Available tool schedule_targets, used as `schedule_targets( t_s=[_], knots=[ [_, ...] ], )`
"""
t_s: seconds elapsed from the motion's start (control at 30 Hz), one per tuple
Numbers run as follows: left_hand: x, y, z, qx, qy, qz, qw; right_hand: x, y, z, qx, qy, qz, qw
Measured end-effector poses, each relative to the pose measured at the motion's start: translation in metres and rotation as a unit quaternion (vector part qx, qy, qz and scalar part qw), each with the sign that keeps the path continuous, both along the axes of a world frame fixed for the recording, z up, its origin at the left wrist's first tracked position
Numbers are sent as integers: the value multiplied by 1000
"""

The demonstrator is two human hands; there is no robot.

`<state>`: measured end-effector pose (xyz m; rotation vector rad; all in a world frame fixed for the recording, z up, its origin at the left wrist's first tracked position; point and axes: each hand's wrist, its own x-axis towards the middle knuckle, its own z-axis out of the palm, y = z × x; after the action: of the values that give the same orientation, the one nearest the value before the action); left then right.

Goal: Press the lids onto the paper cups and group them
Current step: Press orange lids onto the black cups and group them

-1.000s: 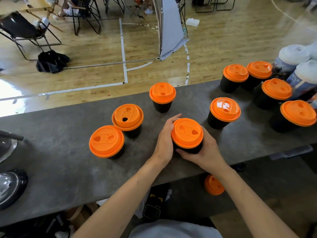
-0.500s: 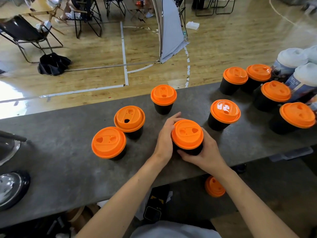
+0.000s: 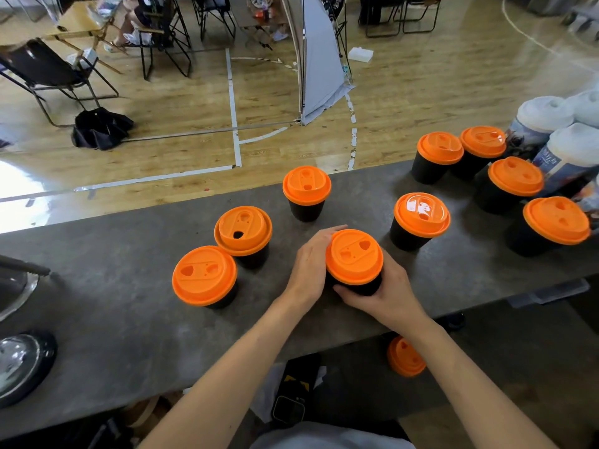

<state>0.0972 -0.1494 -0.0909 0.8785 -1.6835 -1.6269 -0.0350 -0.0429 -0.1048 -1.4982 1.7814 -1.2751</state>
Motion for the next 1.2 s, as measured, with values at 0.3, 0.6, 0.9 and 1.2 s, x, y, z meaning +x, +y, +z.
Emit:
schedule_targets(
  t_s=[0.3,0.6,0.9,1.2],
  knots=[
    [5,15,-2,-20,4,40,999,1,-1,-1,-2,-1,-24,1000],
    [-4,-2,5,54,-2,0,999,1,-3,2,-9,8,-9,1000],
    [4,15,-1,-27,0,69,997,-1,-1,0,10,-1,3,1000],
    [2,9,8,74,10,28,997,0,-2,3,17,5,5,1000]
  ],
)
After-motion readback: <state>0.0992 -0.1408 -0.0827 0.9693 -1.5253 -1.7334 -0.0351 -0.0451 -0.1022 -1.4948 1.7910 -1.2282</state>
